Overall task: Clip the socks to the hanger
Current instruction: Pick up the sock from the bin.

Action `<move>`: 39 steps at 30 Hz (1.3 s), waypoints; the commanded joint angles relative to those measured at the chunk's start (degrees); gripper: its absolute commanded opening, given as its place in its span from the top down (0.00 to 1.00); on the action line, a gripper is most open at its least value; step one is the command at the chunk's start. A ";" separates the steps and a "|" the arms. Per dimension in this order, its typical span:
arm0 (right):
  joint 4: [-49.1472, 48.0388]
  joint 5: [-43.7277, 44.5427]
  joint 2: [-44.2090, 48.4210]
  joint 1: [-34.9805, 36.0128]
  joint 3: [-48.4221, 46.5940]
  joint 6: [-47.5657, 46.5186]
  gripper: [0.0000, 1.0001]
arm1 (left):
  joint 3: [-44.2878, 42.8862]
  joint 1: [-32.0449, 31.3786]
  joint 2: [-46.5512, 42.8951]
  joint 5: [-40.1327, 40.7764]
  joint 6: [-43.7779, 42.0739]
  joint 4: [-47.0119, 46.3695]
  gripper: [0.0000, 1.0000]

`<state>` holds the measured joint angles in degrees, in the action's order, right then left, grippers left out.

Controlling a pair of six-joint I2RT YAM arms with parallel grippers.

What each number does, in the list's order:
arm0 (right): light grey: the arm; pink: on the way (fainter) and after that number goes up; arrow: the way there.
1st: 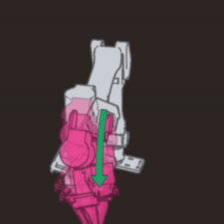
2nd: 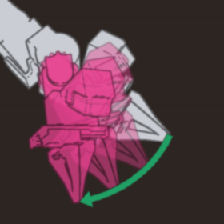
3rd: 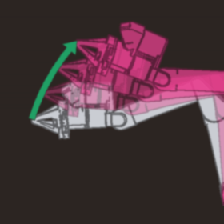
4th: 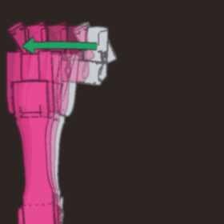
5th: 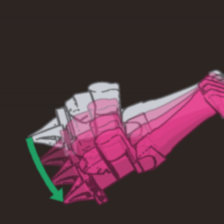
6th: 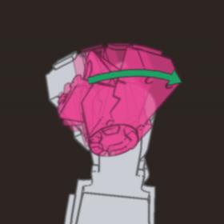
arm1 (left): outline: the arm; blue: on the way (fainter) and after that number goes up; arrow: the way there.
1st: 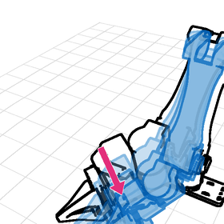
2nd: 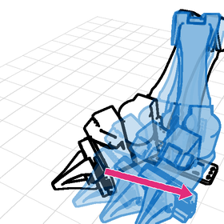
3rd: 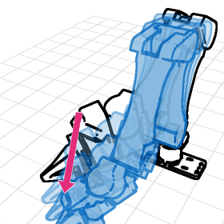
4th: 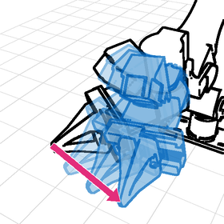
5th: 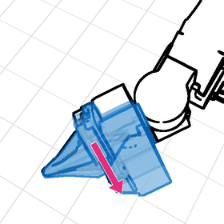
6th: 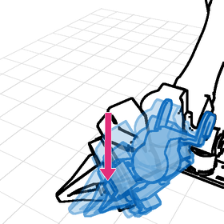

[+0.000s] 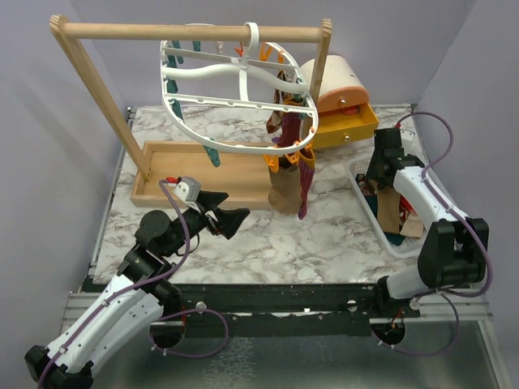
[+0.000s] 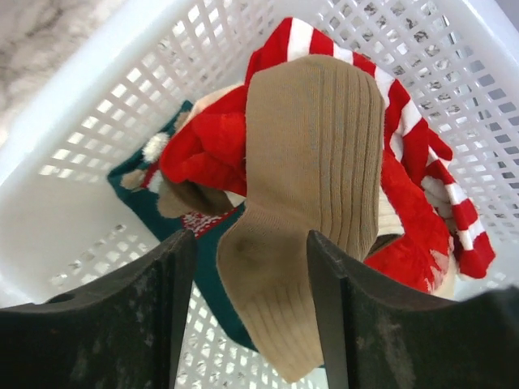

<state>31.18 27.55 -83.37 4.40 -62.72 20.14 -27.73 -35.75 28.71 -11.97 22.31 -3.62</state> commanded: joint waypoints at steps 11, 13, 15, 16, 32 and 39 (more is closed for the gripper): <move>3.92 5.92 -1.11 -0.01 -4.75 -0.81 0.99 | -0.23 -0.20 -0.54 -0.92 -0.24 0.01 0.01; 4.56 5.07 1.56 -0.01 -6.20 -0.87 1.00 | -0.25 -0.19 -0.53 -0.95 -0.29 -0.06 0.01; 7.20 3.46 4.81 0.03 -9.05 -0.37 1.00 | -0.37 -0.24 -0.58 -0.70 -0.48 0.13 0.01; 8.67 2.58 6.55 0.12 -10.73 0.06 1.00 | -0.47 -0.21 -0.68 -0.56 -0.50 0.30 0.01; 22.34 -33.94 33.05 5.15 -24.11 -3.20 0.99 | -6.92 -0.29 -1.61 -1.90 -2.84 5.50 0.01; 16.94 -61.04 42.43 8.26 -21.79 -4.75 0.99 | -12.05 -0.33 -4.09 -13.43 -2.70 1.95 0.01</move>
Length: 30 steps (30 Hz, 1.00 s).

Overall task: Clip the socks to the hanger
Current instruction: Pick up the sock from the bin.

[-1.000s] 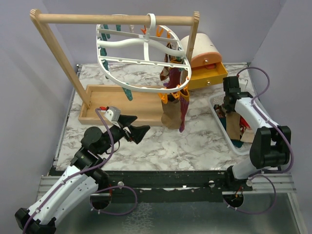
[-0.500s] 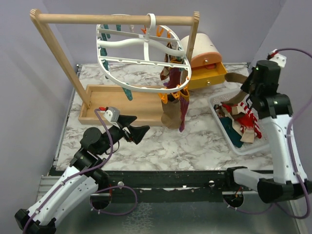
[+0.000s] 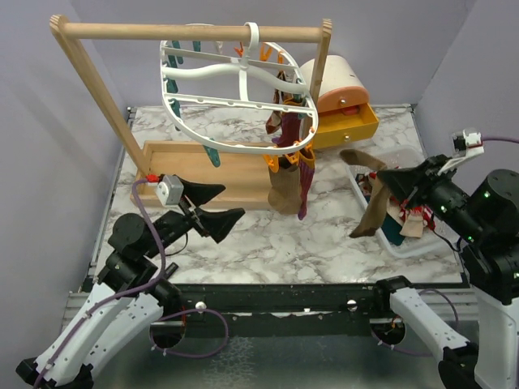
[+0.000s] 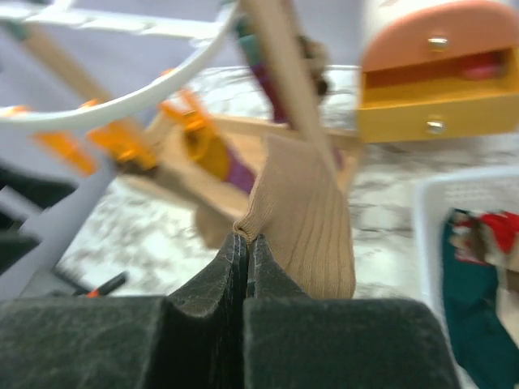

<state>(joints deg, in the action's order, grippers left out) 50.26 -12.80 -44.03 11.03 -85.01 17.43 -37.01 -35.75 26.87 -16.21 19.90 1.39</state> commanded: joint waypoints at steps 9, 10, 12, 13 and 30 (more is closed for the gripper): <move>-21.77 -44.52 6.66 3.21 5.26 12.47 1.00 | -2.47 -0.28 -4.34 -21.52 12.47 -15.59 0.01; -26.90 -44.74 7.46 3.21 6.51 15.83 1.00 | -2.11 -0.29 -3.97 -22.47 14.18 -16.21 0.01; -39.29 -45.43 8.11 3.21 9.71 23.86 1.00 | -1.49 -0.29 -3.20 -24.20 16.37 -16.33 0.01; -45.34 -45.84 7.75 3.21 10.86 27.68 1.00 | -0.78 -0.29 -3.07 -24.67 17.14 -16.33 0.01; -67.30 -46.53 0.67 6.34 14.05 42.23 1.00 | 5.46 -0.26 -13.89 -14.60 12.85 -12.71 0.01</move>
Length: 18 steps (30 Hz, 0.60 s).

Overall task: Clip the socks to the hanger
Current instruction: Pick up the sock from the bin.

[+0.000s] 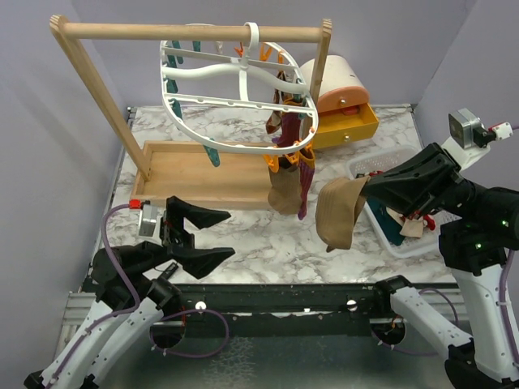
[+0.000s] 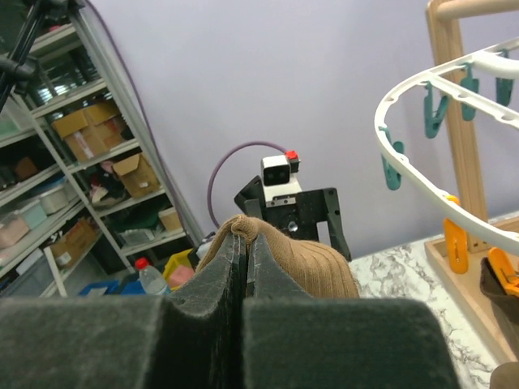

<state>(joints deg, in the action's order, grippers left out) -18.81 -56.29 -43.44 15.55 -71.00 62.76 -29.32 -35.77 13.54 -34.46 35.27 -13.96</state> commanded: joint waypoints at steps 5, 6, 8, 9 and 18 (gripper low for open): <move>4.62 -5.45 0.15 4.23 2.72 -8.29 1.00 | -5.71 -0.27 4.79 2.18 3.66 4.72 0.01; 3.86 -6.33 0.75 4.44 4.22 -8.59 0.99 | -5.89 -0.27 6.46 1.19 6.61 4.39 0.01; 4.11 -6.85 2.40 4.57 7.09 -10.49 1.00 | -5.32 -0.27 10.11 -1.69 14.80 1.80 0.01; 4.94 -7.01 3.14 4.62 8.70 -11.91 1.00 | -4.47 -0.27 11.68 -2.65 19.54 0.24 0.01; 3.02 -6.55 4.35 6.15 19.42 -16.68 1.00 | -0.70 -0.44 8.44 -0.64 25.76 -4.06 0.01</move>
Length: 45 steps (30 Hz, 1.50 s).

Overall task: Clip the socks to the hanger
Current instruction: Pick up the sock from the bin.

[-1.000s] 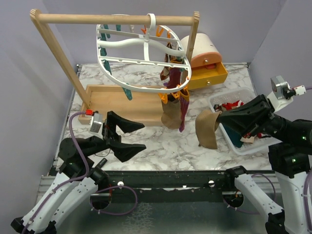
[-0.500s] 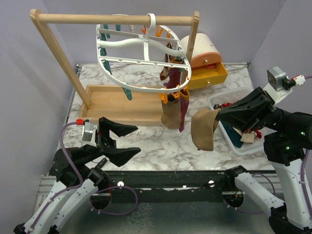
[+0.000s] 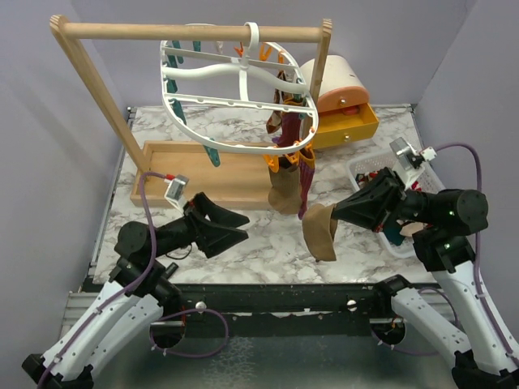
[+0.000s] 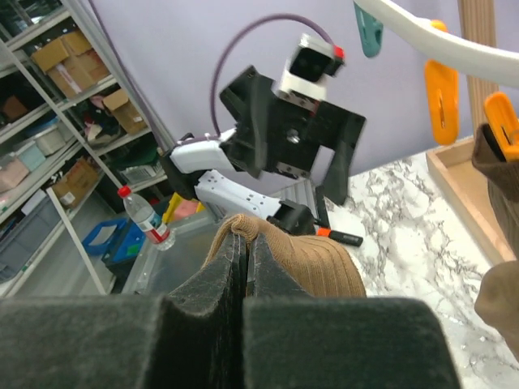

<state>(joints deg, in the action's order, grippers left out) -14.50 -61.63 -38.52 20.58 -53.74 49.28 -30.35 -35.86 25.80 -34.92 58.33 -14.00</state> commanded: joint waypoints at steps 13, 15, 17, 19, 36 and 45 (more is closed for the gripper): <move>10.17 23.52 -13.45 35.73 -4.82 -28.71 0.99 | -3.76 -0.34 7.04 -6.65 0.56 -7.01 0.01; 8.02 24.60 -14.84 36.85 -6.29 -29.03 1.00 | -5.01 -0.31 7.12 -7.36 -0.16 -7.01 0.01; 7.51 24.92 -15.69 36.89 -7.80 -29.39 0.99 | -5.54 -0.33 6.44 -7.76 -0.39 -7.01 0.01; 8.40 25.42 -16.19 36.90 -9.16 -30.39 1.00 | -5.60 -0.34 5.30 -8.37 -0.41 -7.01 0.01; -1.88 25.36 -17.54 37.53 -2.76 -30.55 1.00 | -6.45 -0.35 5.30 -11.26 1.94 -7.62 0.01; -1.66 25.84 -17.59 38.87 -2.38 -30.93 1.00 | -5.56 -0.35 4.78 -9.21 1.99 -7.71 0.78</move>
<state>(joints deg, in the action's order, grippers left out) -14.15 -37.04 -56.47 58.70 -56.82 18.81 -35.16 -36.03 31.29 -44.34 60.14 -20.71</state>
